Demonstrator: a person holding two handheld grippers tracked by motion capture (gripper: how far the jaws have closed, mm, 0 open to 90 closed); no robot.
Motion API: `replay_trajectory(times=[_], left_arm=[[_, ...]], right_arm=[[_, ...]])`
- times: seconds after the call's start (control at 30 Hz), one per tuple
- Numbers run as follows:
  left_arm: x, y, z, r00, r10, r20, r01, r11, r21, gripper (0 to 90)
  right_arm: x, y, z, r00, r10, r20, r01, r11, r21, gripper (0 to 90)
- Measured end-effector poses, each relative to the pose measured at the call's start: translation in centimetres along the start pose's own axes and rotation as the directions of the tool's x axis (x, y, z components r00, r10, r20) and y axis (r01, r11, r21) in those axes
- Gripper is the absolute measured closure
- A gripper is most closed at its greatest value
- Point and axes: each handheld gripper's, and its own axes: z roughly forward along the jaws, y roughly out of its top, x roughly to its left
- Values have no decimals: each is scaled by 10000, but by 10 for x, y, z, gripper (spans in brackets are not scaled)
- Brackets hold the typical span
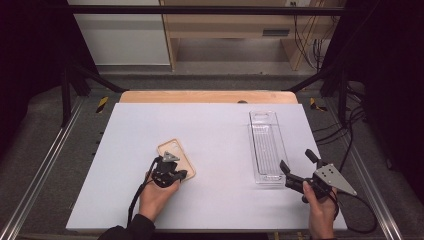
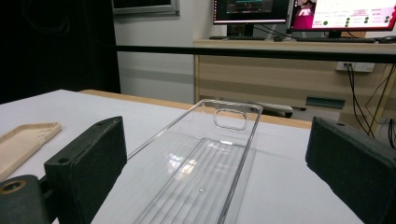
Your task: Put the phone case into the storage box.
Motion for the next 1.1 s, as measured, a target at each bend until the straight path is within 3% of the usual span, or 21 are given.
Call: replay_trajectory(times=[0.07,0.13,0.33,0.8,1.1], left_arm=[[-5,-2,1,9999,-26,151,25,10000,47,900],[-14,-4,2,9995,294,139,-295,9995,74,900],[-28,-7,3,9985,409,370,-411,9991,69,900],[-70,-9,13,9894,1011,1046,-1015,9948,-17,900],[-77,-10,17,9883,1154,999,-1136,9932,-239,900]], right_arm=[[0,0,0,10000,0,2,0,10000,2,55],[0,0,0,10000,-4,13,4,10000,7,55],[0,0,0,10000,7,6,-7,10000,28,55],[0,0,0,10000,1,28,-2,10000,74,56],[0,-1,1,10000,-48,42,48,9999,107,56]])
